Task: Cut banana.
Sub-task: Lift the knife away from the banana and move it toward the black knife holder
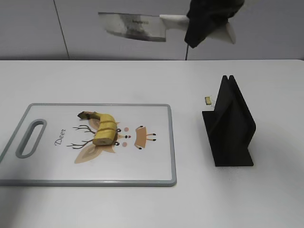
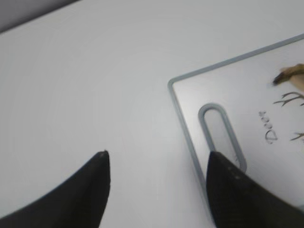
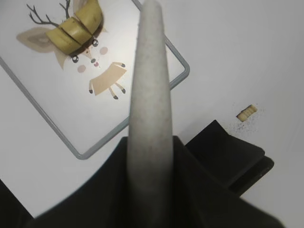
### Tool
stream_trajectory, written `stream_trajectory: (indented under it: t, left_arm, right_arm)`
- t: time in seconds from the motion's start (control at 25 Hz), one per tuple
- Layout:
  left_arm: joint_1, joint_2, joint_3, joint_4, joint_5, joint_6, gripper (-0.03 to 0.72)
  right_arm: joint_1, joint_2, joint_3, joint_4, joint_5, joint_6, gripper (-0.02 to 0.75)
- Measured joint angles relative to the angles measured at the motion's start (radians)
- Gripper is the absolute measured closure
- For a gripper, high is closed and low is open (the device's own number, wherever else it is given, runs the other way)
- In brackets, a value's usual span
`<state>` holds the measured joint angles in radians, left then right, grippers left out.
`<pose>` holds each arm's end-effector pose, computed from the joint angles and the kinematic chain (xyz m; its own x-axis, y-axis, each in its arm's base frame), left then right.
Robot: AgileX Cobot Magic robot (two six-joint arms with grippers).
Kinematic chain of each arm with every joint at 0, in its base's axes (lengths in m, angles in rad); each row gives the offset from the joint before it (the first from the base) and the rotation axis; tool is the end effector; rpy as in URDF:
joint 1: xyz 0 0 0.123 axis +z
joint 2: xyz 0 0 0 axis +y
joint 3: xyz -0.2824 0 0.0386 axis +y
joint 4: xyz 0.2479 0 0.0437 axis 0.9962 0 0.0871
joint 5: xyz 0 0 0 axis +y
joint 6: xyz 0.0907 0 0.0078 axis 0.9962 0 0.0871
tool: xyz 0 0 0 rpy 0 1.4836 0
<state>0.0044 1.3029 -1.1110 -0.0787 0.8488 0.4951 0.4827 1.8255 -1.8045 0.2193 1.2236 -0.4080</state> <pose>0.2668 -0.0042 0.3271 -0.7231 0.4248 -0.5447 0.3761 0.9035 0.2053 0.3400 0.1992 0.3437 -0.5917 -0.6706 -0.4474 -0.7632 0.6447 0.0431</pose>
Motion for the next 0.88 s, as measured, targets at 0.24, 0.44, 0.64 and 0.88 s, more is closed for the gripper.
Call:
stream_trajectory:
  t: [0.24, 0.44, 0.64, 0.88]
  left_arm:
    - [0.014, -0.064, 0.002, 0.172, 0.290, -0.257, 0.093]
    - [0.014, -0.184, 0.086, 0.176, 0.358, -0.321, 0.099]
    - [0.014, -0.339, 0.183, 0.175, 0.364, -0.344, 0.099]
    - [0.014, -0.580, 0.282, 0.174, 0.369, -0.347, 0.099]
  right_arm:
    - [0.000, -0.075, 0.021, 0.001, 0.001, 0.274, 0.566]
    - [0.000, -0.186, 0.138, 0.002, 0.001, 0.429, 0.566]
    - [0.000, -0.282, 0.268, -0.030, 0.003, 0.549, 0.566]
    - [0.000, -0.387, 0.373, -0.194, -0.028, 0.717, 0.566]
